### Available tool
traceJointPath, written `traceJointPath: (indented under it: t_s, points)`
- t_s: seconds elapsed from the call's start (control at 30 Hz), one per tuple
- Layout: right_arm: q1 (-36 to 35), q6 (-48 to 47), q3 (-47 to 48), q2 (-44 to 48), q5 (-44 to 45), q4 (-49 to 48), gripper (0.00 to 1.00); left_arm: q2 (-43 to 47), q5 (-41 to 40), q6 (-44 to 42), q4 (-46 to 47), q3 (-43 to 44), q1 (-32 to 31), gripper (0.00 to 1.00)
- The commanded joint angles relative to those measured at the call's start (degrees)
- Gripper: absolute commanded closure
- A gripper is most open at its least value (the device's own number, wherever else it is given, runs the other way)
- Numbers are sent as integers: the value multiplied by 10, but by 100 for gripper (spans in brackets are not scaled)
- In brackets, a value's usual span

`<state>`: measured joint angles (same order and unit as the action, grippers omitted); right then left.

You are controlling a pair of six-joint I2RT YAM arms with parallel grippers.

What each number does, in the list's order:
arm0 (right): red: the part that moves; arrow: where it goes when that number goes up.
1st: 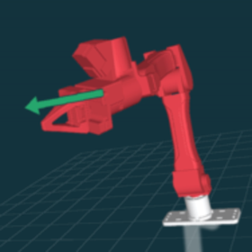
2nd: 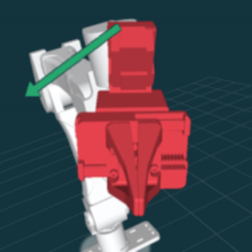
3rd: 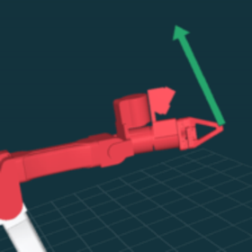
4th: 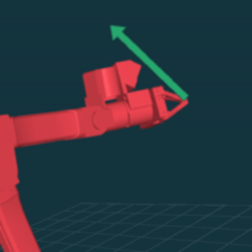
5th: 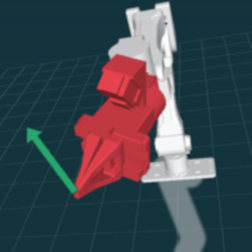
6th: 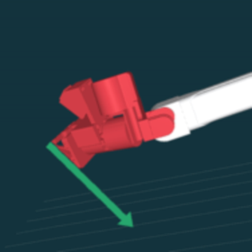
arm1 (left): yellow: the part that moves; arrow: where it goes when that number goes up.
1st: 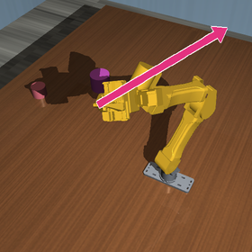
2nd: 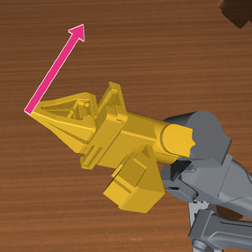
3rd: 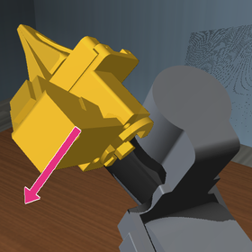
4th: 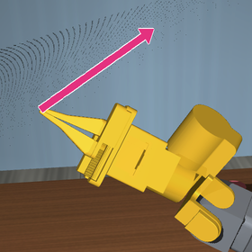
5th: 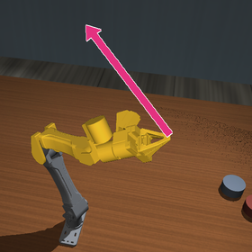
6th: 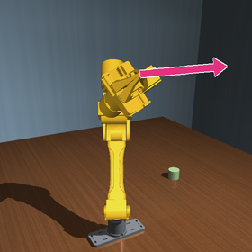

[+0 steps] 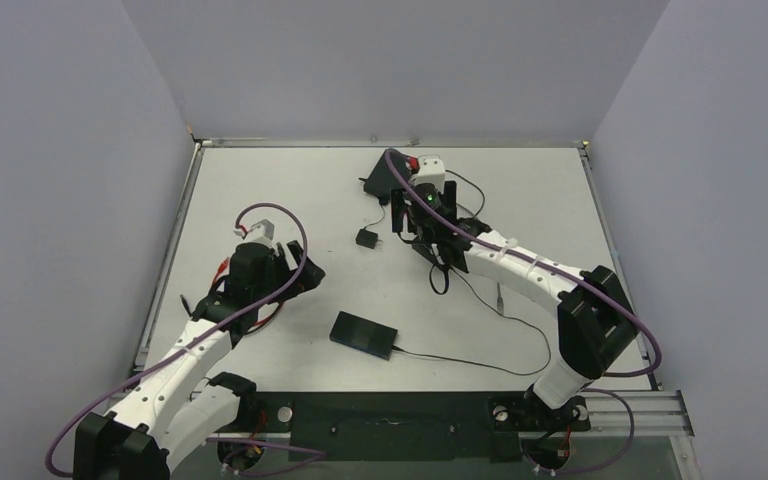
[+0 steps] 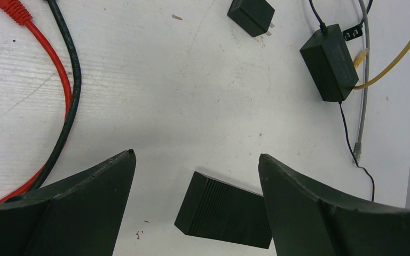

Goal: Insert the plug into the switch port
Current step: Adjust the switch port at the center of the board.

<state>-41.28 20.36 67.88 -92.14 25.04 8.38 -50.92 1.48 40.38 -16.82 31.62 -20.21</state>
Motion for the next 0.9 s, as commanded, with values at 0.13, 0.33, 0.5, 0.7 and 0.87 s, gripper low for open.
traceJointPath:
  t_s: [0.13,0.33,0.5,0.7,0.87]
  points:
    - [-13,-32,33,-17,-125,23,30,3,36,-14,40,-11,9,16]
    - [-60,-73,-2,2,-162,16,31,11,41,-12,34,-16,9,16]
    - [-82,-58,-30,11,-220,5,32,17,26,-5,17,-12,13,16]
    - [-104,-47,-111,59,-269,3,37,33,29,-5,17,-17,14,16]
    - [-132,-17,-188,128,-246,-5,42,9,92,-8,70,-23,14,16]
